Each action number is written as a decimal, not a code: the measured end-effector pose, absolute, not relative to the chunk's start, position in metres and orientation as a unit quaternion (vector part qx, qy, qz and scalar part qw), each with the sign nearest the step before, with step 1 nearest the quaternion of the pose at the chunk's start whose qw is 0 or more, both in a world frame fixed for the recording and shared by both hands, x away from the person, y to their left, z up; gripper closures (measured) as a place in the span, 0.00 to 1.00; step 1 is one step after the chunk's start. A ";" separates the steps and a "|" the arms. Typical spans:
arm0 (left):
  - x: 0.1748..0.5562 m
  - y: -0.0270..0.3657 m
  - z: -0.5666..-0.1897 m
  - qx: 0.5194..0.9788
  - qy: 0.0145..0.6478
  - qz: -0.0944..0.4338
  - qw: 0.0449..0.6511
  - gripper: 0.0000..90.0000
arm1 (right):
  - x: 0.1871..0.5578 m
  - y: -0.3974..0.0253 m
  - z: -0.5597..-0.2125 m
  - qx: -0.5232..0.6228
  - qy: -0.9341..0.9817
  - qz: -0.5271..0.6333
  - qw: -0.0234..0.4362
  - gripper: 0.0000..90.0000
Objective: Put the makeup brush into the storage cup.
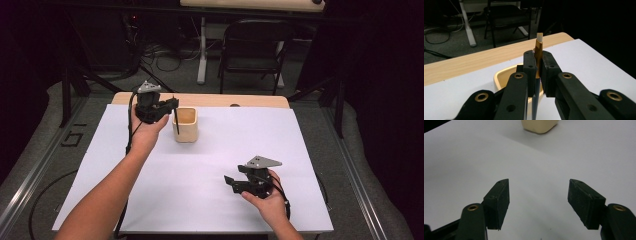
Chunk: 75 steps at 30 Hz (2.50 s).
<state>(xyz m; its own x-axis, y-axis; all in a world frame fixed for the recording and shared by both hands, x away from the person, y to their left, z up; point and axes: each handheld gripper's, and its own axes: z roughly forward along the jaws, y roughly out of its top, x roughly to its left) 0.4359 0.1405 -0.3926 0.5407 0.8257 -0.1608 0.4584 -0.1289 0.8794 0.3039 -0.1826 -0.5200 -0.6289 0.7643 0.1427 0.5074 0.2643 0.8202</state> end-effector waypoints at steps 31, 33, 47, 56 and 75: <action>0.461 0.130 -0.368 0.723 0.446 0.216 0.482 0.93 | 0.304 -0.185 -0.521 0.407 0.781 0.452 0.142 0.38; 0.462 0.129 -0.369 0.724 0.445 0.216 0.481 0.93 | 0.304 -0.184 -0.521 0.406 0.781 0.453 0.142 0.38; 0.469 0.123 -0.376 0.728 0.446 0.226 0.469 0.93 | 0.305 -0.184 -0.521 0.407 0.782 0.450 0.142 0.38; 0.473 0.116 -0.383 0.737 0.442 0.226 0.458 0.93 | 0.305 -0.184 -0.522 0.407 0.783 0.450 0.139 0.38; 0.484 0.106 -0.402 0.751 0.447 0.220 0.434 0.93 | 0.305 -0.185 -0.522 0.405 0.785 0.448 0.139 0.38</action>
<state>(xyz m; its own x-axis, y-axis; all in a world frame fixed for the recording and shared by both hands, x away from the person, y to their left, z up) 0.4835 0.1057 -0.4021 0.5038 0.8619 -0.0570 0.4793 -0.2241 0.8486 0.3055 -0.1847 -0.5223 -0.6335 0.7601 0.1447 0.5110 0.2705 0.8159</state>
